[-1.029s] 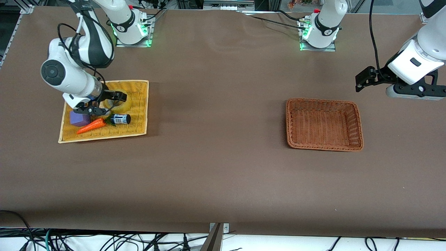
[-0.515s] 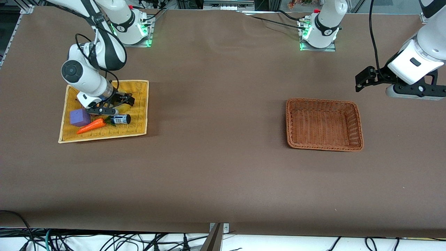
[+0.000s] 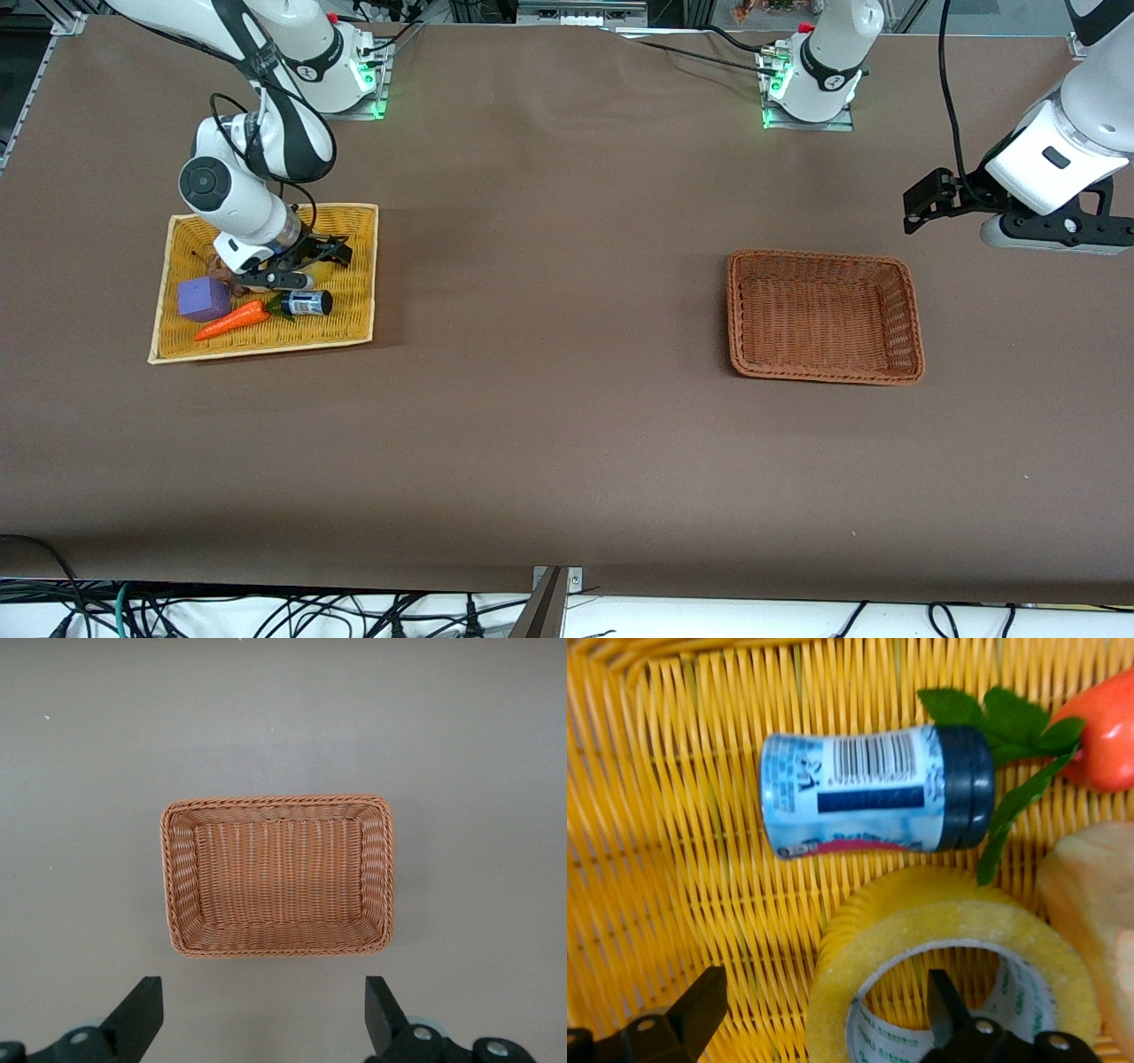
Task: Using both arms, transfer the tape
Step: 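Close the right gripper on the tape roll's rim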
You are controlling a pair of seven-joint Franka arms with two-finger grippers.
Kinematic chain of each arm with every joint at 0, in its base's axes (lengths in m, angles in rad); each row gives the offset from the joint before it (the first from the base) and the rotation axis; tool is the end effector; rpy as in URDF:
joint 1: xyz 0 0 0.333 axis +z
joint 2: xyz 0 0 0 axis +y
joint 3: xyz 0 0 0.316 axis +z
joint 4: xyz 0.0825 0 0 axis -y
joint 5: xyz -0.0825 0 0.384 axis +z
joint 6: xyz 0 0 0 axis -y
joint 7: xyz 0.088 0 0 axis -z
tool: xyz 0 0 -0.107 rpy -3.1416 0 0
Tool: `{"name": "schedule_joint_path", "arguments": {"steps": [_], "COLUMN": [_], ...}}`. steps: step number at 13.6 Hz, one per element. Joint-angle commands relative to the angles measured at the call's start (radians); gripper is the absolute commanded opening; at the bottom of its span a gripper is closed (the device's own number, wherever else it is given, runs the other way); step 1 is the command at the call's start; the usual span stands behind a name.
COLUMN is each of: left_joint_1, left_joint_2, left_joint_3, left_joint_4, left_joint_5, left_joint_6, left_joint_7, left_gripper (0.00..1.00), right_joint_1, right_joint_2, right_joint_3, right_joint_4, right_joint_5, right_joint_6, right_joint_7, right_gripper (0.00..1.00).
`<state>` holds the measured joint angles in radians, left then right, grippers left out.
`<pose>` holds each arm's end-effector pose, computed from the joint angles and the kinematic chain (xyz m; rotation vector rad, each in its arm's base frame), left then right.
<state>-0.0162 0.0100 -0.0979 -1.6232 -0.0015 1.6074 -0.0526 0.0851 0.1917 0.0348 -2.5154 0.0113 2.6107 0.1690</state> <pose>0.5556 -0.0636 0.5973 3.1395 -0.0965 -0.0406 0.4517 0.0548 0.1990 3.1344 -0.0932 -0.1522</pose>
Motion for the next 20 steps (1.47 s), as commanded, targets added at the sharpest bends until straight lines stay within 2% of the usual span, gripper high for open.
{"name": "schedule_joint_path", "arguments": {"steps": [1,2,8,10,12,15,16,18,20], "left_joint_1": [-0.005,-0.005,-0.005,-0.005,-0.005,-0.005,-0.005,-0.005,-0.007], "left_joint_2": [0.015,0.013,0.013,0.013,0.013,0.013,0.013,0.013,0.013], "left_joint_3": [0.000,0.000,0.000,0.000,0.000,-0.002,-0.002,-0.002,-0.003], "left_joint_4": [0.031,0.031,0.031,0.031,0.031,0.031,0.031,0.031,0.031], "left_joint_5": [0.018,0.018,0.018,0.018,0.017,0.018,0.018,0.017,0.012], "left_joint_6": [-0.021,-0.021,-0.021,-0.021,-0.021,-0.021,-0.021,-0.021,-0.021], "left_joint_7": [0.017,0.017,0.016,0.016,0.016,0.016,0.016,0.013,0.016], "left_gripper": [1.00,1.00,1.00,1.00,1.00,1.00,1.00,1.00,1.00], "right_joint_1": [-0.002,-0.002,-0.002,-0.002,-0.002,-0.002,-0.002,0.004,0.050], "right_joint_2": [-0.002,-0.003,-0.023,-0.067,-0.150,-0.178,-0.163,-0.088,0.035], "right_joint_3": [0.008,0.010,0.011,0.011,0.039,0.105,0.169,0.293,0.359], "right_joint_4": [-0.026,-0.023,0.003,0.027,0.082,0.243,0.307,0.413,0.553], "right_joint_5": [0.012,0.010,0.007,0.007,0.007,0.013,0.013,0.013,0.009], "right_joint_6": [0.029,0.028,-0.017,-0.093,-0.234,-0.438,-0.469,-0.482,-0.478], "right_joint_7": [0.004,-0.008,-0.017,-0.016,-0.002,0.059,0.163,0.367,0.547], "right_gripper": [0.31,0.01,0.00,0.00,0.00,0.00,0.00,0.00,0.00]}}
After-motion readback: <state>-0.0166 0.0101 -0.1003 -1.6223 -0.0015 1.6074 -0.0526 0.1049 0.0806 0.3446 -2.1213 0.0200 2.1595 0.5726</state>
